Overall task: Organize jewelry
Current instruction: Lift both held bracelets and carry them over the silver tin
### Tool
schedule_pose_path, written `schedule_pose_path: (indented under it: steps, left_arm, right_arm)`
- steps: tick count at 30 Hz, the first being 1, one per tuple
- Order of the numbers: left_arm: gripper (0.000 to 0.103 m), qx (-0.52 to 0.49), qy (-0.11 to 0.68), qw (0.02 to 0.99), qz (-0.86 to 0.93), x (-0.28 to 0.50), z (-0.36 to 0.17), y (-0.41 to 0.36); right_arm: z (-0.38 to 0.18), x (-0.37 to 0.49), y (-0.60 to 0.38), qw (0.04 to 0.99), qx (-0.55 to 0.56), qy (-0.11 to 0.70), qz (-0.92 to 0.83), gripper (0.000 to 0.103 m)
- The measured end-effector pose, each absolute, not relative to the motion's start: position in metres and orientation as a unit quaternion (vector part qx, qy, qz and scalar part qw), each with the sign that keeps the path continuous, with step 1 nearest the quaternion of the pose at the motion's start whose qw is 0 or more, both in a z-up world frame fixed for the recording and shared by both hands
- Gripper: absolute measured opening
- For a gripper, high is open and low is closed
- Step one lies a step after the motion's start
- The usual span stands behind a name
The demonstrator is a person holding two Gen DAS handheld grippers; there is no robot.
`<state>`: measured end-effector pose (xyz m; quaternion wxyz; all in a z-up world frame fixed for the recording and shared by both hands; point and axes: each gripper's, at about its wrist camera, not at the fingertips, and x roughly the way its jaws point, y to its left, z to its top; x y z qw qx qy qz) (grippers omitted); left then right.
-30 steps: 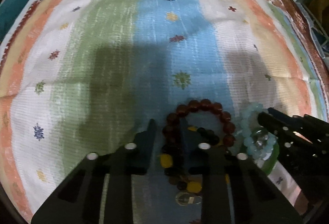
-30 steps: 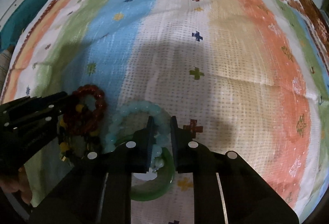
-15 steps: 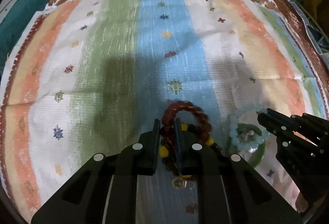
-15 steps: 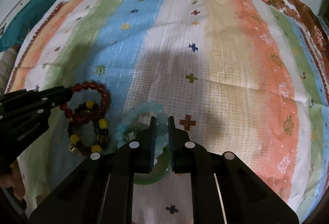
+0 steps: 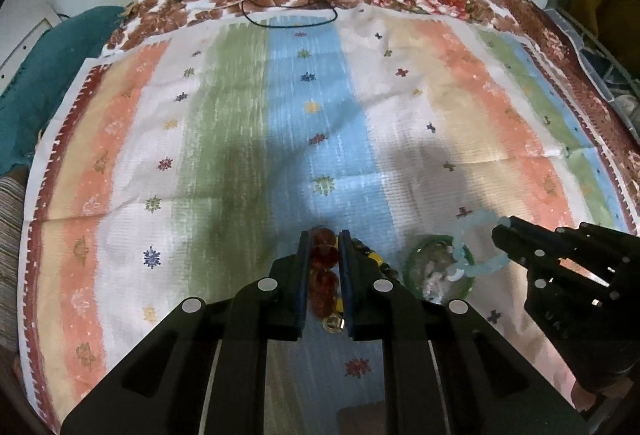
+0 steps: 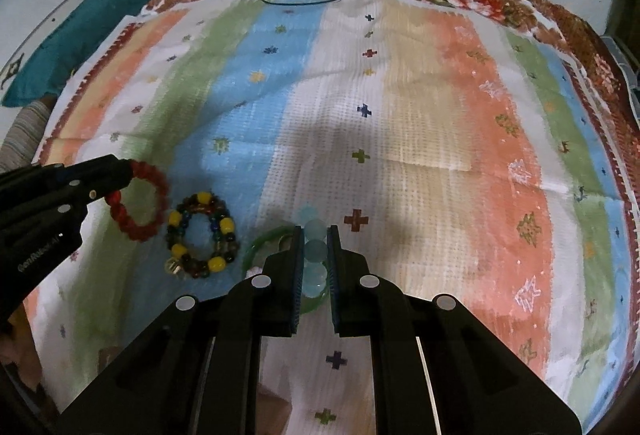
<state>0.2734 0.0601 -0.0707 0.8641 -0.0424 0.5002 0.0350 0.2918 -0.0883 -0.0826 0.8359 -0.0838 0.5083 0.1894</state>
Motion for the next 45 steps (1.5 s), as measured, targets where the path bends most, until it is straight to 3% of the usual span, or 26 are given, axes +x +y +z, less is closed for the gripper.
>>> schedule_pose_path:
  steps: [45]
  left_arm:
    - [0.013, -0.027, 0.448, 0.894, 0.008, 0.165, -0.004, 0.017]
  right_arm:
    - [-0.011, 0.184, -0.116, 0.87, -0.075, 0.431, 0.228, 0.012]
